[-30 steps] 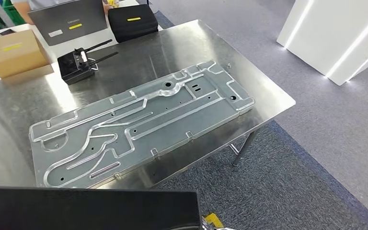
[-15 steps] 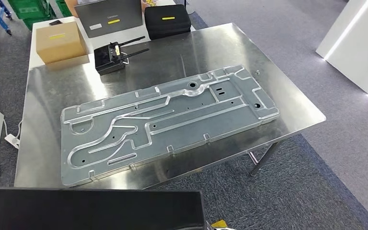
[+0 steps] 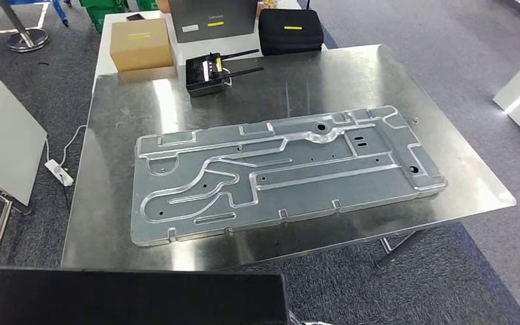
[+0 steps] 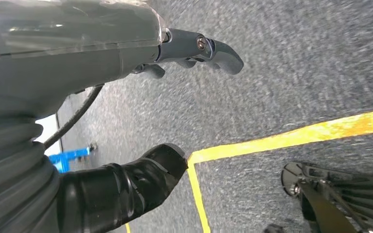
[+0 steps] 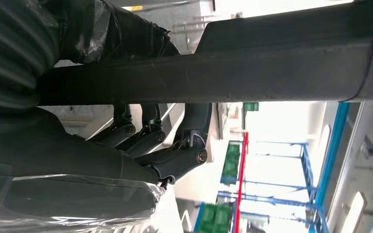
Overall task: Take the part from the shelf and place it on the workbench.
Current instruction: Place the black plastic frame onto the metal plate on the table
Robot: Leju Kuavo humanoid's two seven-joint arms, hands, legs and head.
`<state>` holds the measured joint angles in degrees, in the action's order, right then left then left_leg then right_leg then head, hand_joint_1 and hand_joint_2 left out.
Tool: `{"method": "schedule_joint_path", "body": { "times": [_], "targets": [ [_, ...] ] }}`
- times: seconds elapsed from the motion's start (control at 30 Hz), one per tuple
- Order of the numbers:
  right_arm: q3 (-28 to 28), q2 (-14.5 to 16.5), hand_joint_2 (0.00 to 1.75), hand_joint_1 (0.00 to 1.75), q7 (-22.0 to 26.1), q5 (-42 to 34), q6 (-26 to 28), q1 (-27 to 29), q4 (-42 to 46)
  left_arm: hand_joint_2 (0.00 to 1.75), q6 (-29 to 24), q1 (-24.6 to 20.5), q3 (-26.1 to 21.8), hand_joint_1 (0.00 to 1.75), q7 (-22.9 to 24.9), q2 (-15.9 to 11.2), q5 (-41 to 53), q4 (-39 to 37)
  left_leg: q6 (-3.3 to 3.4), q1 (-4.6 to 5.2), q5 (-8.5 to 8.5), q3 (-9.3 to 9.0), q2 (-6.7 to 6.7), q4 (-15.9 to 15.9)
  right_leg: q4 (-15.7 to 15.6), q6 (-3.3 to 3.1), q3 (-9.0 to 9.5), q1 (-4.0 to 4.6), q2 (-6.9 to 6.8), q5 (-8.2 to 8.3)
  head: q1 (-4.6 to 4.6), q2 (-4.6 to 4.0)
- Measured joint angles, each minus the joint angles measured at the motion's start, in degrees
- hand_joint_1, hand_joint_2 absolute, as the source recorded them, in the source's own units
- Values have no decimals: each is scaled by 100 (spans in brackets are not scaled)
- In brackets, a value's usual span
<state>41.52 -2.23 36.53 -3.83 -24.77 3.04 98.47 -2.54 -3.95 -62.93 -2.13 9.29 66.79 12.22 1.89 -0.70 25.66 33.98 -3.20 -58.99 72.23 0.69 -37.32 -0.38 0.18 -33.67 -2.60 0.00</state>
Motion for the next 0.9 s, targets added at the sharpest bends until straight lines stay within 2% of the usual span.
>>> {"method": "schedule_joint_path", "body": {
  "times": [0.03,0.1,0.13,0.17,0.23,0.27,0.3,0.37,0.4,0.43,0.47,0.5,0.57,0.63,0.7,0.77,0.83,0.9],
  "targets": [
    [-2,0,175,175,1,1,4,0,2,175,-2,1,0,0,1,1,1,0,-5,3,-5,-5,-77,0,-400,-44,176,12,72,238,-1,0],
    [-8,0,175,175,4,1,7,-1,5,175,-4,-2,0,0,1,8,3,0,-36,2,-27,2,-200,0,-1101,-122,481,31,303,518,3,0],
    [-11,0,175,175,7,1,6,0,7,175,-7,-4,0,0,1,11,3,0,-61,-6,-42,19,-253,0,-1275,-143,549,44,372,562,3,0],
    [-15,0,175,175,10,2,5,2,8,175,-8,-3,0,0,1,13,4,0,-91,-19,-58,37,-298,4,-1319,-150,558,56,388,552,3,0],
    [-19,2,175,175,15,2,6,2,9,175,-11,8,-3,0,1,10,4,0,-155,-40,-79,65,-370,17,-1376,-173,573,55,268,596,1,0],
    [-20,3,175,175,15,3,6,0,9,175,-13,13,-5,0,1,8,4,0,-179,-33,-46,87,-298,-19,-1427,-194,597,40,208,624,2,0],
    [-22,6,175,175,16,2,6,-1,10,175,-14,14,-7,0,1,6,5,0,-196,-25,50,149,-170,-144,-1479,-220,619,24,134,654,11,0],
    [-29,9,175,175,25,1,5,10,10,175,-15,2,-9,0,3,5,6,0,-224,-21,401,408,142,-707,-1529,-251,634,20,-18,682,28,0],
    [-34,10,175,175,30,-2,5,24,9,175,-15,-3,-9,0,4,7,7,0,-246,-31,586,578,217,-1080,-1524,-258,624,25,-92,683,36,0],
    [-38,10,175,175,29,-9,7,38,7,175,-15,-4,-9,0,6,9,8,0,-273,-42,699,701,250,-1374,-1517,-258,613,29,-158,682,36,0],
    [-43,13,175,175,14,-23,11,53,5,175,-15,1,-9,0,7,8,12,0,-299,-52,714,732,266,-1494,-1508,-257,603,29,-211,679,35,0],
    [-48,21,175,175,-14,-40,23,67,5,175,-15,10,-9,0,8,6,19,0,-322,-61,640,663,278,-1428,-1492,-249,592,25,-255,675,35,0],
    [-60,61,175,175,-152,-88,105,79,4,175,-9,23,-9,0,9,-2,52,0,-340,-79,341,216,324,-698,-1428,-212,564,9,-305,651,37,0],
    [-78,112,175,175,-370,-184,241,14,-20,175,16,14,-9,0,1,-5,92,0,-291,-66,188,-115,357,-99,-1342,-148,527,20,-317,617,36,0],
    [-121,168,175,175,-620,-351,355,-197,-106,175,68,3,-9,0,-16,-11,126,0,-208,-39,182,-139,355,-11,-1311,-84,506,41,-313,616,32,0],
    [-195,253,175,175,-888,-540,443,-517,-255,175,137,-7,-7,0,-26,-21,169,0,-124,-43,142,-140,351,8,-1286,-21,491,23,-280,612,28,0],
    [-287,346,175,175,-1133,-725,518,-875,-387,175,192,-24,1,0,-30,-36,210,0,-46,-56,94,-135,343,32,-985,36,356,-2,-171,400,26,0],
    [-388,416,175,175,-1340,-923,580,-1233,-474,175,220,-39,11,0,-38,-53,241,0,-10,-50,68,-98,329,32,-310,70,41,-12,-82,18,23,0]
  ]
}}
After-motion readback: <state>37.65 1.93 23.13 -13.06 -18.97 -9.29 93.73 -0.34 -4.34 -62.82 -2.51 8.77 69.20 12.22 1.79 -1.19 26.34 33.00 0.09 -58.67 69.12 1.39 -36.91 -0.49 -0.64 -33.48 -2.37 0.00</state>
